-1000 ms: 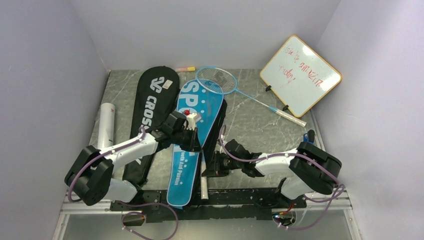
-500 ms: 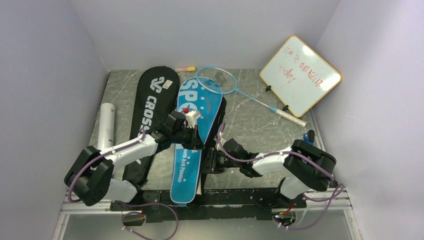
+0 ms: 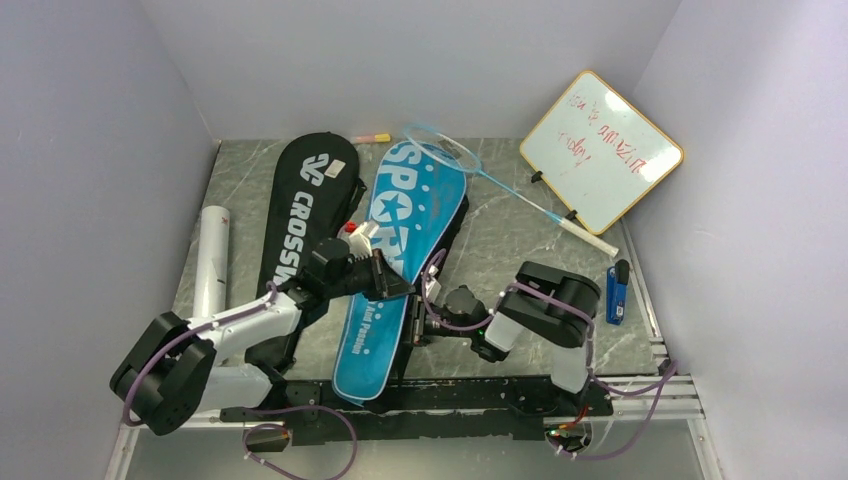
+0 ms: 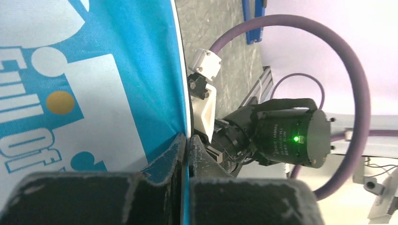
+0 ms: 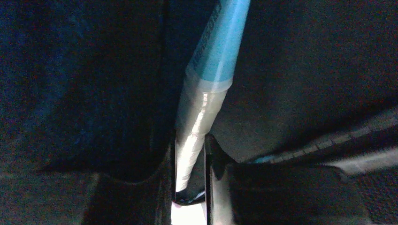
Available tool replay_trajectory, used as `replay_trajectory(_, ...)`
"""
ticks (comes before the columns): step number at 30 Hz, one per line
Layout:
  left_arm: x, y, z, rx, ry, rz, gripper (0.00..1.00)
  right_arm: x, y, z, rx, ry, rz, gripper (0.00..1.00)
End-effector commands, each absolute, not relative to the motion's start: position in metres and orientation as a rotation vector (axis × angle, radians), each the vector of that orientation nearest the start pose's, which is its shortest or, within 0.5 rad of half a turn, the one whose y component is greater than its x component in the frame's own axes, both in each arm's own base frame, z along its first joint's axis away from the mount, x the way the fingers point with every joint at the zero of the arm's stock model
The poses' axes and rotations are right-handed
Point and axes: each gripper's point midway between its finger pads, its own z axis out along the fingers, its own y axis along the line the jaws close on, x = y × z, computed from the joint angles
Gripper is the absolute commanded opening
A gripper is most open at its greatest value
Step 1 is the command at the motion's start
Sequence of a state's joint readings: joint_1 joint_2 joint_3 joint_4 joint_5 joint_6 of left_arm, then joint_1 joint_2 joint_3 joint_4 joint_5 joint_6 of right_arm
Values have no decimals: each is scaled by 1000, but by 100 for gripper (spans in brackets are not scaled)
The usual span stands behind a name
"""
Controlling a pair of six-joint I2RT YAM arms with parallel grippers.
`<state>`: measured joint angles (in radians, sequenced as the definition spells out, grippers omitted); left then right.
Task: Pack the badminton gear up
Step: Place the racket in the racket bag, then open the racket bag at the center of the board.
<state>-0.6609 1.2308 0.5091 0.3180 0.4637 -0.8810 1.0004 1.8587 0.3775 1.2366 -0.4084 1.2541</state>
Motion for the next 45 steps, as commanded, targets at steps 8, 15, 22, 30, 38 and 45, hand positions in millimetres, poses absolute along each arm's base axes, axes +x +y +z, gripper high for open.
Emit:
replay_trajectory(8,221,-262,144,188,2312,-1061,5,162,383,99,-49,2051,1751,51)
replay_trajectory(15,244,-219,130,197,2363,-666,5,193,349,64,45,2246,1389,59)
replay_trajectory(22,252,-198,124,226,2372,-489,7,244,297,71,63,2234,1123,59)
replay_trajectory(30,248,-199,109,318,2403,-424,20,326,215,134,-25,2108,495,68)
replay_trajectory(38,254,-208,118,472,2391,-158,50,363,216,143,-52,2153,420,76)
replay_trajectory(45,248,-217,111,719,2348,188,76,401,183,163,61,2119,365,81)
